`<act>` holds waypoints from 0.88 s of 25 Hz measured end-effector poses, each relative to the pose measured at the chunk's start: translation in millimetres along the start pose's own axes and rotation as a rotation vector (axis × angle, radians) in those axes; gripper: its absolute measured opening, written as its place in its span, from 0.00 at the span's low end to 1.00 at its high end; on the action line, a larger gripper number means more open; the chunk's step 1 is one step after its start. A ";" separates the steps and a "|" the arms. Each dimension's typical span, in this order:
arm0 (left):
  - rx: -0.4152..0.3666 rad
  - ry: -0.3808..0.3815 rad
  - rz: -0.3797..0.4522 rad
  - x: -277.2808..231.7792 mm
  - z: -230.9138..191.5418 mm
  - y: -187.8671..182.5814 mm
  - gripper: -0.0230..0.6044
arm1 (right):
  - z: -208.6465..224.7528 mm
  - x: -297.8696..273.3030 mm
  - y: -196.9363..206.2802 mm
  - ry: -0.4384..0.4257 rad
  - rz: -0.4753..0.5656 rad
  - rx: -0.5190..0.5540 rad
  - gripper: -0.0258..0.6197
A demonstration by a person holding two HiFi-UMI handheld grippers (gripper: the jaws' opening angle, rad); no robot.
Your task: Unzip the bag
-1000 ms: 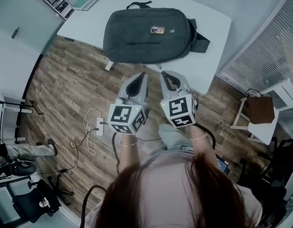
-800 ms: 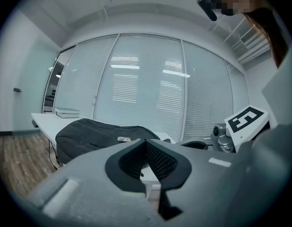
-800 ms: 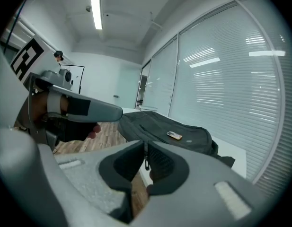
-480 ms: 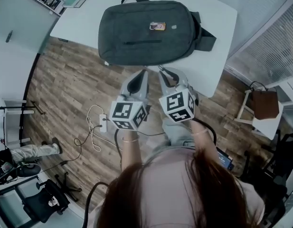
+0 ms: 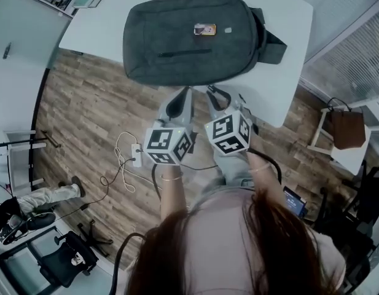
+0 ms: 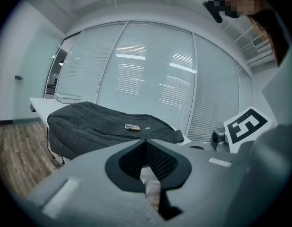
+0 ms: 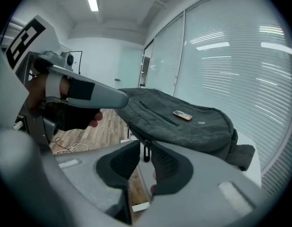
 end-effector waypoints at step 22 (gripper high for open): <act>0.015 -0.002 -0.030 -33.2 -28.9 16.4 0.05 | -2.2 -24.9 5.1 0.064 -0.159 0.063 0.06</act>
Point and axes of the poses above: the fingertips, and each gripper's own axes: x backward along the fingers, z to its right, y out of its underside, the point moved 4 cm from there along x, backward along the fingers, and after that the axes turned 9 degrees about y, right-handed, at the moved point
